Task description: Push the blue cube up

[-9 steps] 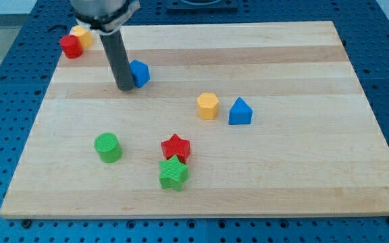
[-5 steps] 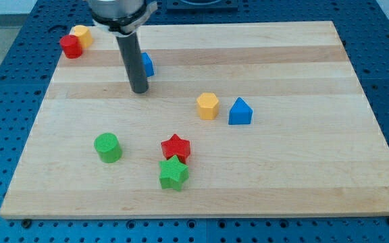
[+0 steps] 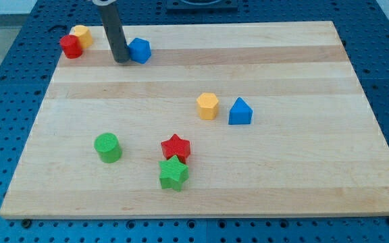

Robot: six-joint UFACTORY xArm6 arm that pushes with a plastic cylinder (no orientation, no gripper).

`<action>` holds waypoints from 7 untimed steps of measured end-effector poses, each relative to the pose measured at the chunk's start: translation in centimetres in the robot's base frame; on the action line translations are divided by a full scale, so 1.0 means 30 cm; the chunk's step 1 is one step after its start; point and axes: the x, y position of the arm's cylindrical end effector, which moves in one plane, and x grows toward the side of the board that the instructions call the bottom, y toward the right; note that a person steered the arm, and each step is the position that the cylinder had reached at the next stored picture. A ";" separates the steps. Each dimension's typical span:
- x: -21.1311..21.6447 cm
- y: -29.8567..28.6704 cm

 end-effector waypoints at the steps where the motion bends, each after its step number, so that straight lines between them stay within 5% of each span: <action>1: 0.043 0.080; 3: -0.009 0.181; 7: -0.121 0.021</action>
